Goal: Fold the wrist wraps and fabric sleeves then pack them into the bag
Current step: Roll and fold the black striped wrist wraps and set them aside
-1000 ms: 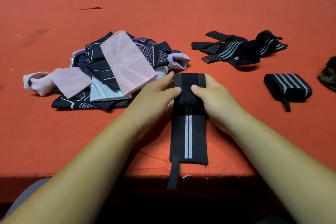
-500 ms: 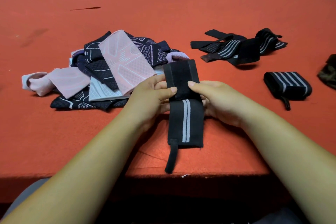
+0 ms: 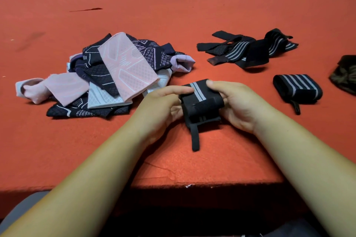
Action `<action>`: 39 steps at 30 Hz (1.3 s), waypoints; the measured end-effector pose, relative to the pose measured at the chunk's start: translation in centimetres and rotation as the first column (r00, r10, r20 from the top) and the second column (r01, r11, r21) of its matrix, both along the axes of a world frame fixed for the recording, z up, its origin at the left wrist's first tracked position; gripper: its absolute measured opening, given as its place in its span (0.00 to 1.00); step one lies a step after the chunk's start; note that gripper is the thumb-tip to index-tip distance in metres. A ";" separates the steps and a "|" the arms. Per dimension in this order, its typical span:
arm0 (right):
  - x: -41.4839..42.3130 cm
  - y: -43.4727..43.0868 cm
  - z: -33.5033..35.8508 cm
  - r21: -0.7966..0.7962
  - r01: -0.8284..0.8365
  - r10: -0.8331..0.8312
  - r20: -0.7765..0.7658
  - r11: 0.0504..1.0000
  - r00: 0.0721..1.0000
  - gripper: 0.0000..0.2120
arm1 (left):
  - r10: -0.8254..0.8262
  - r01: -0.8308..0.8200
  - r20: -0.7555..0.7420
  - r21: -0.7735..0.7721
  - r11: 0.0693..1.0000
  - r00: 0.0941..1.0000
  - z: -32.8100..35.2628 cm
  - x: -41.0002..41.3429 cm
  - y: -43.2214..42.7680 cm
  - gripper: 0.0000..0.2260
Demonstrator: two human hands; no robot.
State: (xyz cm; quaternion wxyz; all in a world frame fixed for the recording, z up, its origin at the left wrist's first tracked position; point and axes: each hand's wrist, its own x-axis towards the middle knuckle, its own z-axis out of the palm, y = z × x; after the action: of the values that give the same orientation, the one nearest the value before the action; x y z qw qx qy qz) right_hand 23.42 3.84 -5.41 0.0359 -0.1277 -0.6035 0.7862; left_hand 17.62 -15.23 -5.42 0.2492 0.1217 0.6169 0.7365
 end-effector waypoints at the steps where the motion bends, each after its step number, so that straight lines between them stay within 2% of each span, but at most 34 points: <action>1: 0.1 0.1 -0.1 0.049 0.008 -0.007 -0.021 0.999 1.000 0.13 | -0.011 0.011 0.017 0.002 1.000 1.000 0.1 0.2 0.1 0.19; 6: 0.7 0.4 -0.7 0.121 0.100 -0.093 -0.063 0.988 0.994 0.13 | -0.051 0.044 0.084 0.084 0.995 0.995 0.1 1.1 1.1 0.17; 11: 1.3 -0.3 -1.6 0.381 0.198 -0.193 -0.052 0.903 0.980 0.15 | -0.153 0.152 -0.116 -0.012 0.988 0.981 -0.6 2.1 2.3 0.18; 16: 2.6 0.7 -0.7 0.525 0.220 -0.166 -0.148 0.822 0.975 0.11 | -0.168 0.164 -0.135 -0.042 0.986 0.977 -0.2 3.1 3.4 0.19; 20: 3.8 2.6 0.4 0.494 0.179 -0.122 -0.146 0.851 0.982 0.13 | -0.198 0.195 -0.136 -0.032 0.980 0.971 0.4 3.9 4.9 0.19; 24: 4.6 5.1 1.7 0.621 0.125 -0.092 -0.085 0.774 0.992 0.25 | -0.138 0.140 -0.164 -0.001 0.990 0.977 1.7 3.8 7.2 0.19; 27: 5.4 7.4 3.0 0.595 0.106 -0.095 -0.049 0.797 0.994 0.24 | -0.110 0.108 -0.207 -0.021 0.994 0.972 2.6 3.9 10.1 0.19; 32: 5.8 11.5 3.9 0.509 0.295 -0.271 -0.124 0.809 0.955 0.22 | -0.092 0.088 -0.261 -0.028 0.996 0.961 3.7 4.3 15.8 0.19; 36: 6.8 15.0 4.2 0.477 0.512 -0.508 -0.150 0.715 0.848 0.13 | -0.116 0.095 -0.330 -0.079 0.992 0.937 4.8 4.7 20.5 0.18; 39: 7.7 18.3 3.9 0.434 0.645 -0.658 -0.145 0.629 0.739 0.11 | -0.140 0.112 -0.298 -0.109 0.988 0.944 5.1 5.0 24.0 0.15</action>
State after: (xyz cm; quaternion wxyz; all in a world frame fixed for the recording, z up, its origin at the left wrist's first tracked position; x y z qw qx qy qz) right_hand 31.16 22.12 -1.54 0.3378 -0.3355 -0.6839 0.5528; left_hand 22.65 8.76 -0.28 0.2029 0.2616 0.6718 0.6627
